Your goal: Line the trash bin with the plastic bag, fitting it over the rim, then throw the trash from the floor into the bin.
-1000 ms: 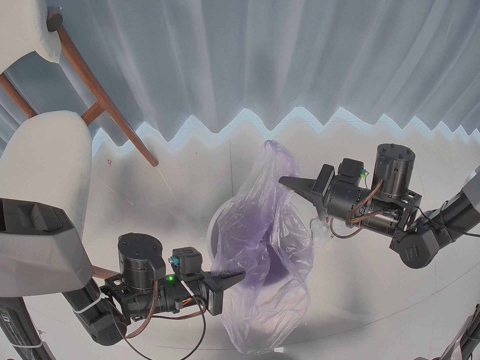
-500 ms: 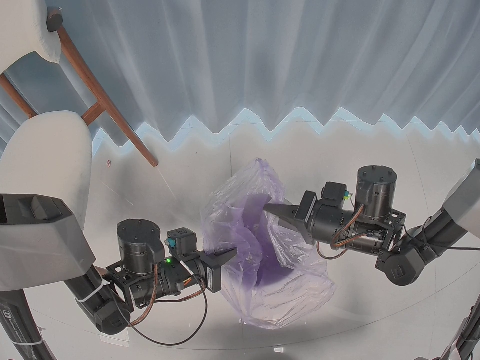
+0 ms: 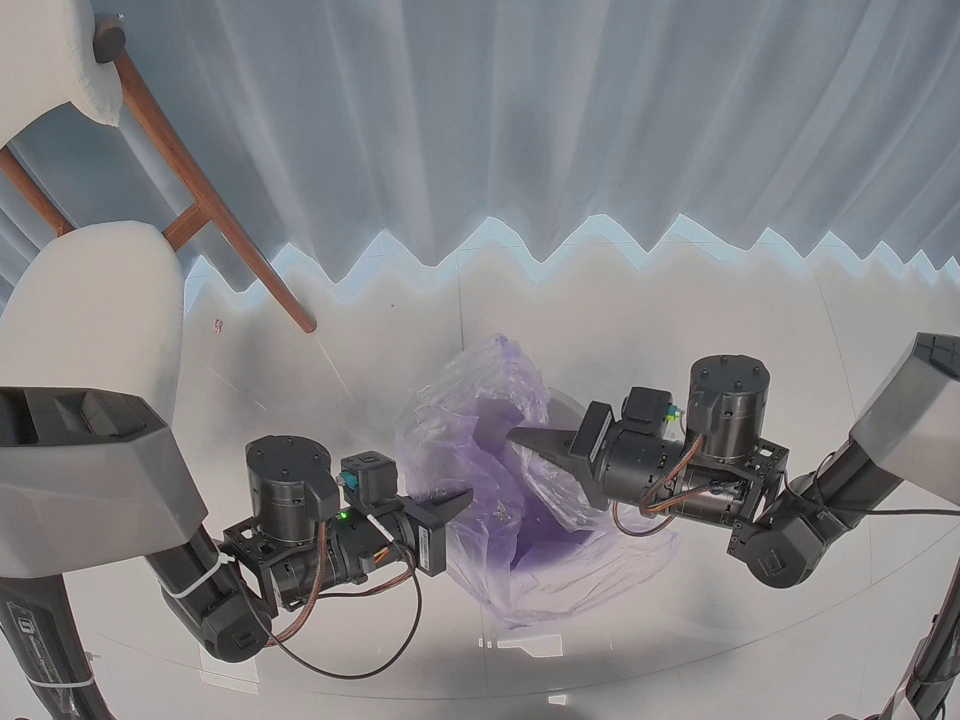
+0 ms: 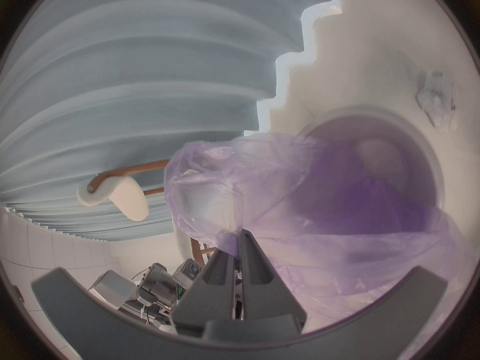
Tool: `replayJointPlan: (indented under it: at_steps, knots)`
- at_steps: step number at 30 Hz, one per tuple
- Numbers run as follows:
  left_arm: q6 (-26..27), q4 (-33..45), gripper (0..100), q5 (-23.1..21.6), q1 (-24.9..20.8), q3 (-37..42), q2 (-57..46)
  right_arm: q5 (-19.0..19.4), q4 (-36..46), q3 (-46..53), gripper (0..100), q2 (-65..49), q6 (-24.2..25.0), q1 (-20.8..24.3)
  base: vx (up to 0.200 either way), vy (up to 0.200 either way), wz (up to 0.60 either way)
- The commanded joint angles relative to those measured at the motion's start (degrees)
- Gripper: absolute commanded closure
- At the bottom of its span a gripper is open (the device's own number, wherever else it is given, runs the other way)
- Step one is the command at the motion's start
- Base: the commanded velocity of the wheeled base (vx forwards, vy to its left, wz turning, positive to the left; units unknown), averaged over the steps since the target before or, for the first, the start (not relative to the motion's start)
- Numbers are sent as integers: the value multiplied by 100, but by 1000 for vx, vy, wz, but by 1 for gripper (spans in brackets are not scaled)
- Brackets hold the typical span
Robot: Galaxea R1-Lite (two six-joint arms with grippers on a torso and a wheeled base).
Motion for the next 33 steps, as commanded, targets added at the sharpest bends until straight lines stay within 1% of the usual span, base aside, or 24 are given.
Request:
replayJointPlan:
  at_steps: [1,4,5,6,7,8,9,10,15,18,21,24,27,30,33]
  knots:
    - [-50,0,100,75,53,-144,112,3,0,-155,100,95,4,-236,0,0,0]
    - [-146,26,100,251,70,-285,200,3,0,-278,100,113,4,-447,0,0,0]
    - [-155,35,100,260,70,-294,209,3,0,-287,100,113,4,-456,0,0,0]
    - [-164,97,100,391,132,-399,288,12,26,-401,100,130,13,-614,0,0,0]
    - [-164,106,100,409,141,-417,297,12,26,-410,100,139,13,-632,0,0,0]
    - [-164,132,100,550,150,-549,420,3,-18,-498,100,288,22,-711,0,0,0]
    - [-164,132,100,550,150,-549,420,3,-18,-498,100,288,22,-711,0,0,0]
    - [-173,123,100,664,185,-672,560,-6,-35,-594,100,473,22,-772,0,0,0]
    - [-225,106,100,664,220,-751,683,-14,-360,-709,100,781,39,-851,0,0,0]
    - [-507,132,100,673,229,-900,683,-23,-923,-709,100,965,30,-1010,0,0,0]
    - [-665,132,100,682,290,-1041,657,-14,-1046,-726,100,974,30,-1124,0,0,0]
    - [-674,132,100,699,378,-1120,640,-14,-1055,-761,100,974,30,-1168,0,0,0]
    - [-674,158,100,743,536,-1287,622,-23,-1072,-928,100,1097,13,-1308,0,0,0]
    - [-674,229,100,945,642,-1489,622,-32,-1301,-1166,100,1378,-5,-1502,0,0,0]
    - [-674,290,100,1007,686,-1559,613,-41,-1512,-1297,100,1536,4,-1634,0,0,0]
